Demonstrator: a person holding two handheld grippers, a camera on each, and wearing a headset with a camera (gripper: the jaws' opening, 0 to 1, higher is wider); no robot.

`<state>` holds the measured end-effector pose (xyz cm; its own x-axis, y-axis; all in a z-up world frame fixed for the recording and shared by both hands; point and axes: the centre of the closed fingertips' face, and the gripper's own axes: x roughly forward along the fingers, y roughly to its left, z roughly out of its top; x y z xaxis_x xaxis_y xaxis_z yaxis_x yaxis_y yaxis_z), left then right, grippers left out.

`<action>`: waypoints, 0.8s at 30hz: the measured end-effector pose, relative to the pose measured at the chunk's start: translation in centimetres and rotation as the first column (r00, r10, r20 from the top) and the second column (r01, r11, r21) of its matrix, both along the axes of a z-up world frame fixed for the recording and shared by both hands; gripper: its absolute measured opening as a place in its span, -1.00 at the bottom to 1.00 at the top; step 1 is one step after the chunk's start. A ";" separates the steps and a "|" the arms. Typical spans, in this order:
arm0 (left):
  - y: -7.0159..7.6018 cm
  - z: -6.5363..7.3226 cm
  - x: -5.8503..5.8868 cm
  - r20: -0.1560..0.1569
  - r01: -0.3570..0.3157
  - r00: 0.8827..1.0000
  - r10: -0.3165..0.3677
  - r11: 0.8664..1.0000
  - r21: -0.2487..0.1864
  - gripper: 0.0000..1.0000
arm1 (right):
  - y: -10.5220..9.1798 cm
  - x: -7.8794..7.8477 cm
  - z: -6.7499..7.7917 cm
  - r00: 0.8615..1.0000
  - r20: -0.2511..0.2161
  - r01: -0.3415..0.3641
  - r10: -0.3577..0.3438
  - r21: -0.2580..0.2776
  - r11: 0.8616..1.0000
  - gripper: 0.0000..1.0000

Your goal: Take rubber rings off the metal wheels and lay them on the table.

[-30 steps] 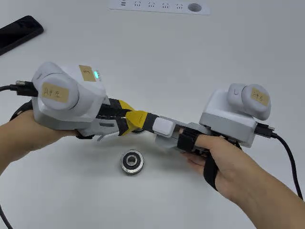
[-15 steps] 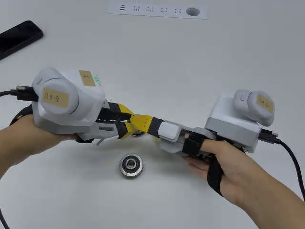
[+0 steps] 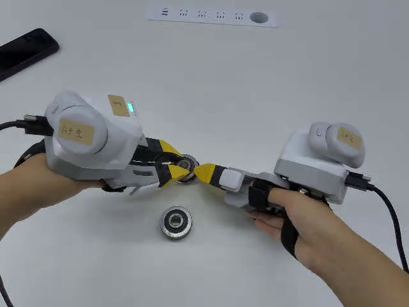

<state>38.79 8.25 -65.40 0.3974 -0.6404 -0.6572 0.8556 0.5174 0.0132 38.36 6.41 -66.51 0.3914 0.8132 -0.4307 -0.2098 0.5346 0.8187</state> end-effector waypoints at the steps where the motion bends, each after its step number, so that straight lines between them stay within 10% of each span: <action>1: 0.0 0.0 0.0 0.000 0.000 1.000 0.000 1.000 -0.001 -0.76 | 0.0 0.0 0.0 1.000 -0.003 0.006 -0.006 0.002 1.000 -0.94; 24: -0.1 0.0 -0.1 0.008 0.003 1.000 -0.003 1.000 -0.002 -0.76 | 0.5 0.0 0.9 0.995 0.102 -0.011 0.025 -0.130 0.991 -0.99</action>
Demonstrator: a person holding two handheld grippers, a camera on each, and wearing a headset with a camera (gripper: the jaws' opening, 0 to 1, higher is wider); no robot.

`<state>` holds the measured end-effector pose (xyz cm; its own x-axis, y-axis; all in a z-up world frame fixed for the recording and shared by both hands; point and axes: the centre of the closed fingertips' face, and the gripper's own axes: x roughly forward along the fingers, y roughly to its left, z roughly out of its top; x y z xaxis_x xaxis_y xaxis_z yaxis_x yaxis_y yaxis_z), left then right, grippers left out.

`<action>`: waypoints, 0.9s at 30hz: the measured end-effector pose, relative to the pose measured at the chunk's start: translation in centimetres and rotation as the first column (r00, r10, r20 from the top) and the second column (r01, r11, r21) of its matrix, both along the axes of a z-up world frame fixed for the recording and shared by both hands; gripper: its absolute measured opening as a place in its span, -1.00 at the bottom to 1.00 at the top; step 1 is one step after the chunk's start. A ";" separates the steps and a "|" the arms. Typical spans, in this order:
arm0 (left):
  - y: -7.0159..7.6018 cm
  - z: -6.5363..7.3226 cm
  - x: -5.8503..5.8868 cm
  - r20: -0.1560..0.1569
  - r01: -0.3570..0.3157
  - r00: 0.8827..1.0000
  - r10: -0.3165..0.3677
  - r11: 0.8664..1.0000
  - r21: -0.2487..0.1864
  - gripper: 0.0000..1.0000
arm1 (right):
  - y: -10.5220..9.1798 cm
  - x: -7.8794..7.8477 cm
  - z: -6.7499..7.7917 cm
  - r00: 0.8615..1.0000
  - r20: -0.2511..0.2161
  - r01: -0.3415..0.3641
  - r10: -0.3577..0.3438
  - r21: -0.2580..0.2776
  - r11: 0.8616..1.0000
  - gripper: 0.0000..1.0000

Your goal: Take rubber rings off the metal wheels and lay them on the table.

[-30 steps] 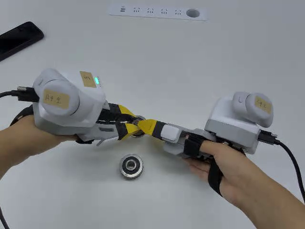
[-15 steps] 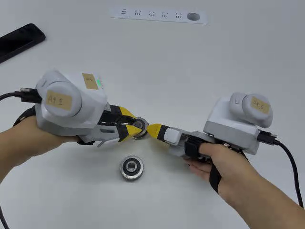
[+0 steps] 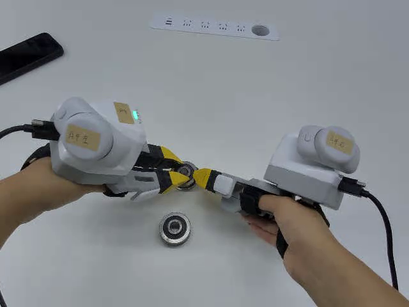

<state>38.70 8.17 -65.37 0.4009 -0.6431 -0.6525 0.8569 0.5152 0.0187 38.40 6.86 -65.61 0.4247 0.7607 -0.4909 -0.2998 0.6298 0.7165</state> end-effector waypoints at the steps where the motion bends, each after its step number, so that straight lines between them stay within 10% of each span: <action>1: 0.0 0.0 0.0 0.001 0.001 1.000 -0.001 1.000 0.001 -0.76 | 0.1 0.0 0.0 1.000 0.008 -0.004 0.004 -0.008 1.000 -0.99; 27: 0.0 0.1 0.2 0.011 0.002 1.000 -0.002 1.000 0.009 -0.76 | 0.4 0.4 0.0 0.993 0.093 -0.059 0.068 -0.096 0.994 -0.99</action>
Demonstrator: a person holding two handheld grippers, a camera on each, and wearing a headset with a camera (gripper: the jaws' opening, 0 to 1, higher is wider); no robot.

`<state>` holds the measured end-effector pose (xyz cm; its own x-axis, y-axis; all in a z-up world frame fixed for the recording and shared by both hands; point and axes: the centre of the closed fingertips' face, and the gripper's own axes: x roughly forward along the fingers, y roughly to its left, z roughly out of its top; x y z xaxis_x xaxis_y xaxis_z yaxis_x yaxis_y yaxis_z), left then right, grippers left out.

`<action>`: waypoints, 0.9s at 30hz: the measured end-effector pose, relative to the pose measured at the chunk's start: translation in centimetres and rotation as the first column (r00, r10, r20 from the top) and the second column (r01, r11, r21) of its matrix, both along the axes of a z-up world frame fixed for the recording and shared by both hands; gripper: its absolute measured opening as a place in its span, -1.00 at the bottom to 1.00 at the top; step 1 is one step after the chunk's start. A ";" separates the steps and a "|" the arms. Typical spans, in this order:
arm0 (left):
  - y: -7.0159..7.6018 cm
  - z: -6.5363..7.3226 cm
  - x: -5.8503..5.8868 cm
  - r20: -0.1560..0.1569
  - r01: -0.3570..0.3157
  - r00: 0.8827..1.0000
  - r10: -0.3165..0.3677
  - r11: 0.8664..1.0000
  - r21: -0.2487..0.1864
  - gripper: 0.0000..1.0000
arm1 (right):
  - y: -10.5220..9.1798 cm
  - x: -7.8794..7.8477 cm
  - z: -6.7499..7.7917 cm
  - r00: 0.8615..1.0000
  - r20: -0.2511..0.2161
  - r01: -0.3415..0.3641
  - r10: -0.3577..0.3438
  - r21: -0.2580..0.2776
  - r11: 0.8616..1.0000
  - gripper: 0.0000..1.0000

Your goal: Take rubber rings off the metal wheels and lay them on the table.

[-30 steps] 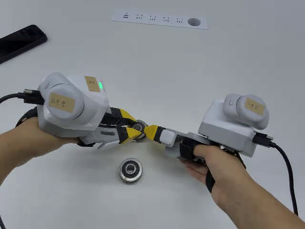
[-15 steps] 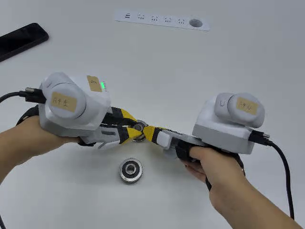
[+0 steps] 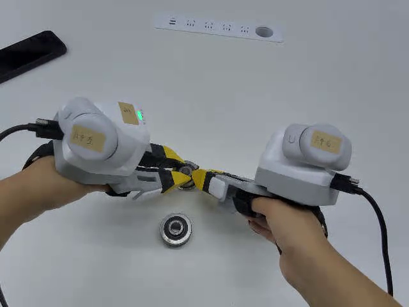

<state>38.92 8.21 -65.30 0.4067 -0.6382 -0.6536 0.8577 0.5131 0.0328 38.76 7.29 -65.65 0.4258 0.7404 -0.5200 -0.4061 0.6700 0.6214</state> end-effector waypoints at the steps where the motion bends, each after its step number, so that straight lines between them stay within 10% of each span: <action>1: 0.0 0.0 0.0 0.000 0.000 1.000 0.000 1.000 -0.001 -0.76 | 0.0 0.0 0.0 1.000 0.001 0.000 0.000 0.003 1.000 -0.99; 27: 0.1 -0.2 0.1 0.000 0.001 1.000 -0.001 1.000 0.001 -0.76 | 0.4 -0.3 0.7 0.997 0.025 -0.074 0.073 0.014 0.997 -0.99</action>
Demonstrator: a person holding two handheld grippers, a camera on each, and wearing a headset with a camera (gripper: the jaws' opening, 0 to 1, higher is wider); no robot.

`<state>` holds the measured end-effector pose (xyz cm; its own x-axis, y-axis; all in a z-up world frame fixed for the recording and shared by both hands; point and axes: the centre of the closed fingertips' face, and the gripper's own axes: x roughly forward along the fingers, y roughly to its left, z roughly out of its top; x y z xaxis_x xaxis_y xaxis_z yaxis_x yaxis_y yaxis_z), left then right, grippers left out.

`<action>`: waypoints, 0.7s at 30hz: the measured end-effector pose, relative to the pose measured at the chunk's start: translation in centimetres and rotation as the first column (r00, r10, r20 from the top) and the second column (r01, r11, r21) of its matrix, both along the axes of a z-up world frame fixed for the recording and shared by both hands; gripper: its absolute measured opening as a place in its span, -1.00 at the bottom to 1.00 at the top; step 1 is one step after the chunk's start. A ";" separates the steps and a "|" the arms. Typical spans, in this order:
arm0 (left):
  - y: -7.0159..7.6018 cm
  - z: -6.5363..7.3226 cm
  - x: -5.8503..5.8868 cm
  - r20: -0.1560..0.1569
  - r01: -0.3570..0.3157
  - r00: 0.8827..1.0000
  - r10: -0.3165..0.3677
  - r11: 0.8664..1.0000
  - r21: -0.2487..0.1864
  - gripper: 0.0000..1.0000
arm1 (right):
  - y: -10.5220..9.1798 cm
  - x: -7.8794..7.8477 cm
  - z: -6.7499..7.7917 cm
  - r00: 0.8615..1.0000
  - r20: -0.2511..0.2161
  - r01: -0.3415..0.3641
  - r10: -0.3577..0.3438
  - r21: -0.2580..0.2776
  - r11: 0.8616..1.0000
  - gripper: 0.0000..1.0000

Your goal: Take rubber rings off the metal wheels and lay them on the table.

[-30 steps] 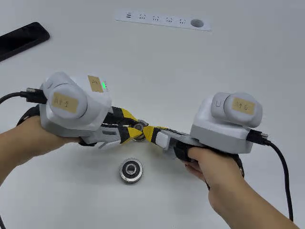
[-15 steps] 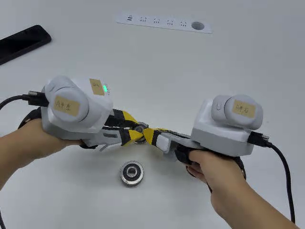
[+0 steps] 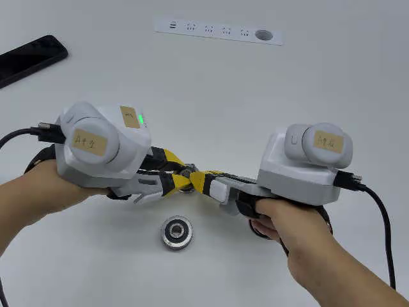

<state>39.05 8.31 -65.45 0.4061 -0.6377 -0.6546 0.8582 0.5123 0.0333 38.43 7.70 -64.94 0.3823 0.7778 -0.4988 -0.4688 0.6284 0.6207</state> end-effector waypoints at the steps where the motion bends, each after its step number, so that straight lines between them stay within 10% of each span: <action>1: 0.0 0.0 0.0 0.000 -0.001 1.000 0.001 1.000 0.000 -0.76 | 0.1 -0.1 0.1 1.000 -0.004 -0.001 0.001 0.011 1.000 -0.99; 21: -0.2 0.1 -0.1 0.020 -0.041 0.999 0.041 0.999 -0.002 -0.73 | -0.2 0.0 0.0 0.993 -0.102 0.064 -0.058 0.057 0.996 -0.97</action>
